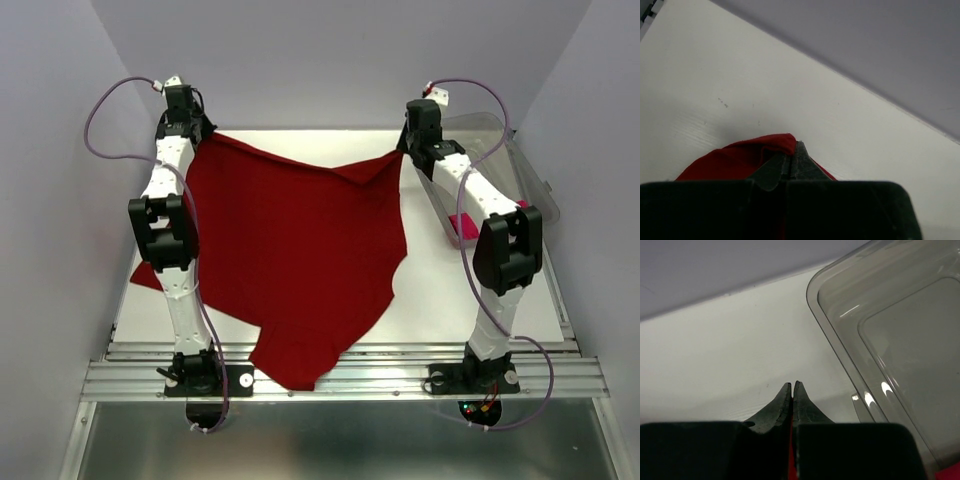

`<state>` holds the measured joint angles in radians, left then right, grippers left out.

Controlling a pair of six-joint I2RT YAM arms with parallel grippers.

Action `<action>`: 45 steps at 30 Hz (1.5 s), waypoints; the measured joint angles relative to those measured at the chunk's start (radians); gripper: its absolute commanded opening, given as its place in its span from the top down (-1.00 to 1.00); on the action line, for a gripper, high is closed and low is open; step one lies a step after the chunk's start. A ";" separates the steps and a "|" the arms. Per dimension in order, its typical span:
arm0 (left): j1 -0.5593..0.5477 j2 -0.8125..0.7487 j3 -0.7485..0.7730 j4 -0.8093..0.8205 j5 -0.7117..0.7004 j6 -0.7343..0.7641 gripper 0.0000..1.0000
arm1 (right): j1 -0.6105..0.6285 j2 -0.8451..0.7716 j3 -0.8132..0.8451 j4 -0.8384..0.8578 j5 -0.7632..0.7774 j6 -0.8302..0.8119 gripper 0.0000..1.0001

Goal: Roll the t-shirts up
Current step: Flatten out the T-shirt at the center of the board, then fold the T-shirt at the center of the board.

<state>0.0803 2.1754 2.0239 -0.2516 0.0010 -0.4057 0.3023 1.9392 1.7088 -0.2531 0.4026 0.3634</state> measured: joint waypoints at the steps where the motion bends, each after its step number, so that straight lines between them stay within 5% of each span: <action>1: 0.000 0.030 0.039 -0.003 0.008 0.003 1.00 | -0.004 0.011 0.018 0.001 -0.003 0.003 0.99; 11: -0.001 0.171 0.208 -0.066 0.047 0.032 1.00 | -0.013 0.068 0.124 -0.009 -0.039 0.028 0.99; 27: -0.002 0.172 0.227 -0.137 0.000 0.135 1.00 | 0.072 -0.274 -0.377 -0.050 -0.107 0.187 0.99; 45: -0.002 0.172 0.227 -0.175 -0.075 0.172 1.00 | 0.280 -0.507 -0.584 -0.136 -0.127 0.286 0.99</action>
<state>0.0788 2.3478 2.2509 -0.4271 -0.0738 -0.2340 0.5823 1.4326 1.1244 -0.3893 0.2756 0.6498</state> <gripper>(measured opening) 0.038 0.033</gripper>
